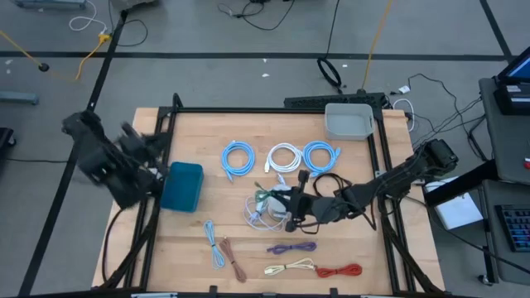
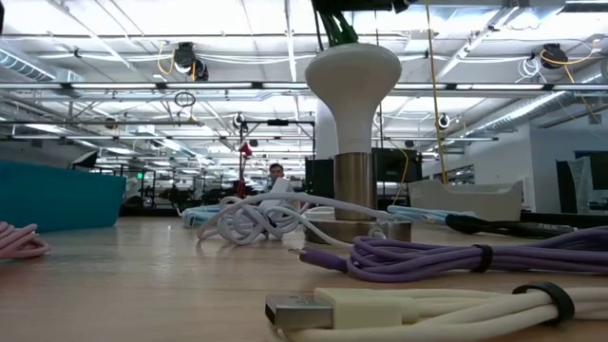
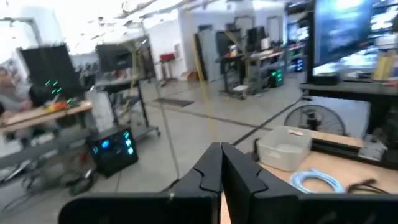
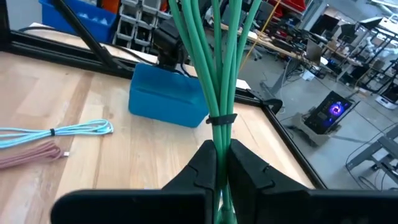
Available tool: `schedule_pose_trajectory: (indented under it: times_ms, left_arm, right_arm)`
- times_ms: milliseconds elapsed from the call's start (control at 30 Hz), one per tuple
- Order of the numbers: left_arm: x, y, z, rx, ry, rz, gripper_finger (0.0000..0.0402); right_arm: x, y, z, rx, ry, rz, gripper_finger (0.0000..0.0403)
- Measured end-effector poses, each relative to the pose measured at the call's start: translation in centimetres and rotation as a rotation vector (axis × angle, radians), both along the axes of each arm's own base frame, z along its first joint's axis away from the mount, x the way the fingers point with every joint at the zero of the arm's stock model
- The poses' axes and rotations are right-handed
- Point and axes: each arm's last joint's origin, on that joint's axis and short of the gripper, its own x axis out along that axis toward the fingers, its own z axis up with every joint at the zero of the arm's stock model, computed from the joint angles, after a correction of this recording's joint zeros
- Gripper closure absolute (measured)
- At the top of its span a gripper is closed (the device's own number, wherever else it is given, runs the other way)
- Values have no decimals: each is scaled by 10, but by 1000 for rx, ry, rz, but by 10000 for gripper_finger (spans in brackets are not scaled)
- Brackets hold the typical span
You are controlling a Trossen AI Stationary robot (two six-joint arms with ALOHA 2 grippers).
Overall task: Pick & Place USB Port
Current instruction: Put the green charger cable into the blue bin
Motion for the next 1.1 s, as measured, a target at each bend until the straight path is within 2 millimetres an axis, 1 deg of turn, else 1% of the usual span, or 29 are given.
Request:
schedule_pose_trajectory:
  times_ms: [67,133,167,267,333,400,567,633,733,900,1100]
  left_arm:
    - [-17,18,23,-47,-53,28,399]
    - [-37,38,37,-81,-93,53,397]
    - [-46,46,41,-82,-102,59,396]
    - [-68,66,44,-79,-112,29,399]
    - [-74,76,41,-90,-123,-51,399]
    - [-69,79,32,-88,-108,-189,400]
    - [-46,64,5,-23,-32,-647,400]
    - [-45,55,-4,2,-16,-651,400]
    - [-43,50,-11,-1,-19,-678,400]
    - [-44,50,-11,-23,-27,-656,400]
    - [-45,56,-3,-52,-44,-651,401]
  right_arm:
    - [0,0,0,-7,2,2,389]
    - [0,0,0,-18,10,7,388]
    - [0,0,-1,-20,14,20,388]
    - [0,1,-1,-31,20,29,389]
    - [0,1,-1,-36,23,30,389]
    - [0,1,-1,-45,28,32,389]
    - [0,0,-1,-56,32,34,388]
    - [0,0,-1,-57,32,32,388]
    - [0,0,-1,-57,32,33,388]
    - [0,0,-1,-48,29,30,388]
    - [-2,5,-1,-44,29,42,388]
